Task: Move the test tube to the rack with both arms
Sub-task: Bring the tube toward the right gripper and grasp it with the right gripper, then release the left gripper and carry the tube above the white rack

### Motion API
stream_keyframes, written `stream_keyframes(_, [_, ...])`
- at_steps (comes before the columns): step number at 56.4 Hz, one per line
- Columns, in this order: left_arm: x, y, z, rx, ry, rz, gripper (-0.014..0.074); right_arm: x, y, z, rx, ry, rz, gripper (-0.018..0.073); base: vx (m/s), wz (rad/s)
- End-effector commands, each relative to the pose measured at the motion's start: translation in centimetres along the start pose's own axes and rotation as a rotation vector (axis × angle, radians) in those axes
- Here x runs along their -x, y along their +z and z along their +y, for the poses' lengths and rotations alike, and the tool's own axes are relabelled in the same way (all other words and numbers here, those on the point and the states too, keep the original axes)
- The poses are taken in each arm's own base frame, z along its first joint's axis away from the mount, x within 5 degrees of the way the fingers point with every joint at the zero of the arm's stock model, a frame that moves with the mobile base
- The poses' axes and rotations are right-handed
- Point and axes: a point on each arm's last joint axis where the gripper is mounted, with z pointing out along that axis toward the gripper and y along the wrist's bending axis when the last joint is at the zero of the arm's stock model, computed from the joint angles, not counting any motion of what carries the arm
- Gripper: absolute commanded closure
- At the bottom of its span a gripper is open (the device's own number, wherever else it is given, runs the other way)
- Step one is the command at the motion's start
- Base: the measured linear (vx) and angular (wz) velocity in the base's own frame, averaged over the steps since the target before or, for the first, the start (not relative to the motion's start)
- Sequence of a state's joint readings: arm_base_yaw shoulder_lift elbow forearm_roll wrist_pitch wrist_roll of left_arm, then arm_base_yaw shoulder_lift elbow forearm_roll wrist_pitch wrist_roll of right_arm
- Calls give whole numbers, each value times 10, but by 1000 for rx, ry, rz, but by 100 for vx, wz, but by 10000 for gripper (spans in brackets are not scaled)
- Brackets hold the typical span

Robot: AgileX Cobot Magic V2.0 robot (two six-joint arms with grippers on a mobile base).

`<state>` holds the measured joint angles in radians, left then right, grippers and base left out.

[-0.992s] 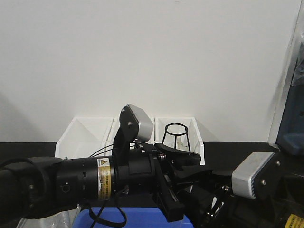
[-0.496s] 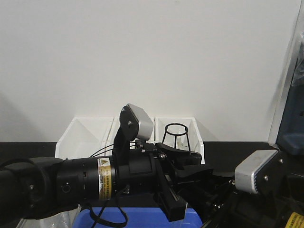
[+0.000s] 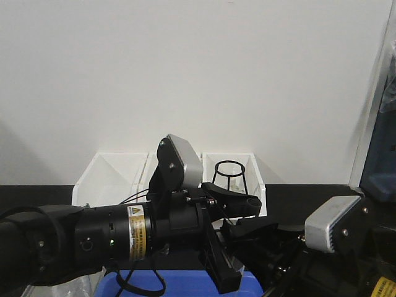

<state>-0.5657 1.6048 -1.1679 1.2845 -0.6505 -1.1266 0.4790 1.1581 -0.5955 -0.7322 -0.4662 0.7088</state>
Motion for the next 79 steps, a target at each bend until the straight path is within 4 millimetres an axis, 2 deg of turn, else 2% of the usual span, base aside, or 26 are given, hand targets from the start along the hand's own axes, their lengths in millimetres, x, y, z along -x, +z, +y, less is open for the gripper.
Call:
stream_keyframes(1, [28,-10,2,68,-9,-85,101,20,-3,6,51,-33,-102,571,0,0])
stream_keyframes(8, [40,-22,7,194,49,-66,22,17,-2,3,20,-32,-67,571,0,0])
stream_keyframes(20, [68,-57,9,430,230,-29,19,12,-2,-2,-35,-77,-4,571,0,0])
stream_keyframes(29, [80,-86,14,650,262,39,78,9,-3,-8,-77,-154,28,570,0,0])
stream_keyframes(36, [77,-101,23,825,229,125,187,12,-9,-29,-180,-110,1,570,0,0])
stream_keyframes(44, [67,-105,27,879,210,182,349,20,-22,-59,-315,-81,-76,570,0,0])
stream_keyframes(54, [54,-101,25,842,206,206,606,30,-41,-88,-424,-114,-192,570,0,0])
stream_keyframes(66, [51,-97,23,803,195,191,605,35,-52,-104,-481,-169,-254,567,0,0])
stream_keyframes(79, [51,-97,23,801,195,190,604,30,-35,-106,-341,-222,-422,567,0,0])
